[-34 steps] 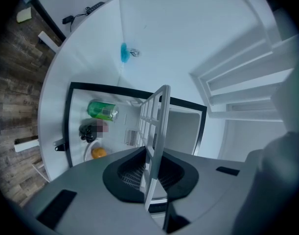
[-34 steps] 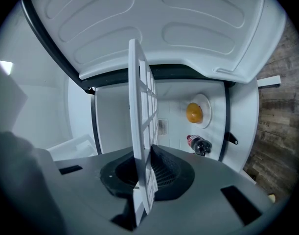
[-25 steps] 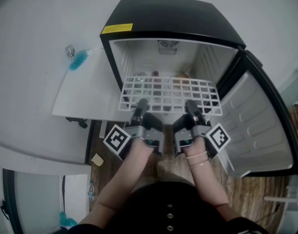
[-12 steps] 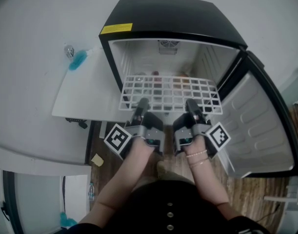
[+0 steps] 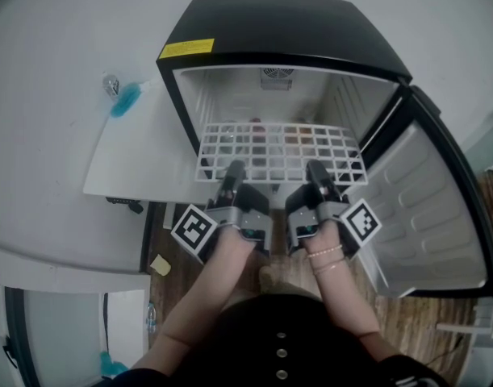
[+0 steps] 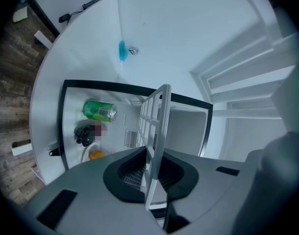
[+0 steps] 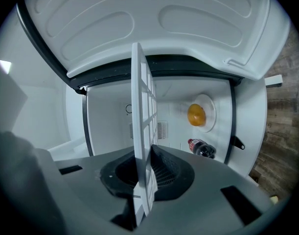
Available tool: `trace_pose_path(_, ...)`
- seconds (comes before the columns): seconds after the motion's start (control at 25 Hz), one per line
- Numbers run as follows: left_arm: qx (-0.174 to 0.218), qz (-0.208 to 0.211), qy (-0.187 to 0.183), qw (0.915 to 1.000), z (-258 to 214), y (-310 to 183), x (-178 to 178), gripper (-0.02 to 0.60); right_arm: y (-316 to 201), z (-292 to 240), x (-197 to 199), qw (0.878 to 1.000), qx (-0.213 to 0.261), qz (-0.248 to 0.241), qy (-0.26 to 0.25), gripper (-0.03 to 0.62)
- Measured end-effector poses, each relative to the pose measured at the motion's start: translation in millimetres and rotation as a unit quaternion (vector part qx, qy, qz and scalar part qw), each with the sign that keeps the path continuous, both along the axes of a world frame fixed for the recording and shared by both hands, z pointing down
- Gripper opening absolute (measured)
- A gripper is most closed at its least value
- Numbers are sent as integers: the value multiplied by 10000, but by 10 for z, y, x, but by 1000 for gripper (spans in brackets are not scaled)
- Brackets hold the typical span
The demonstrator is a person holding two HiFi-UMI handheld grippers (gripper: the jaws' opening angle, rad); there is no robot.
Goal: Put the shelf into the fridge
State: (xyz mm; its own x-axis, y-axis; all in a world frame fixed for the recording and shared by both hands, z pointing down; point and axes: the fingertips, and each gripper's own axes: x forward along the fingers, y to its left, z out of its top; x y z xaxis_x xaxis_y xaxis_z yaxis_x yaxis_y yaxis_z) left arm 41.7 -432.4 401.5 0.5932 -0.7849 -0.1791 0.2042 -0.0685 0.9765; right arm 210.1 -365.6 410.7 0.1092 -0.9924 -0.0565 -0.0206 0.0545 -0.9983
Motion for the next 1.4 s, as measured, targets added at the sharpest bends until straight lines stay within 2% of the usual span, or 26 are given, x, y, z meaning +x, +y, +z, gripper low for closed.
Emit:
trace_pose_path(0.16,41,30,10,10000,5,93,-46,34,101,-2,-46,10000,49,46,12,35)
trace_pose_path(0.64,-50,-31,-6,10000,47,-402,178,34,-419,50,191,10000,-43,35,-45,35)
trace_pose_path(1.4,-64,-68,93,9999,76,-512,216,34,-530,69,227,10000,-48,1,22,35)
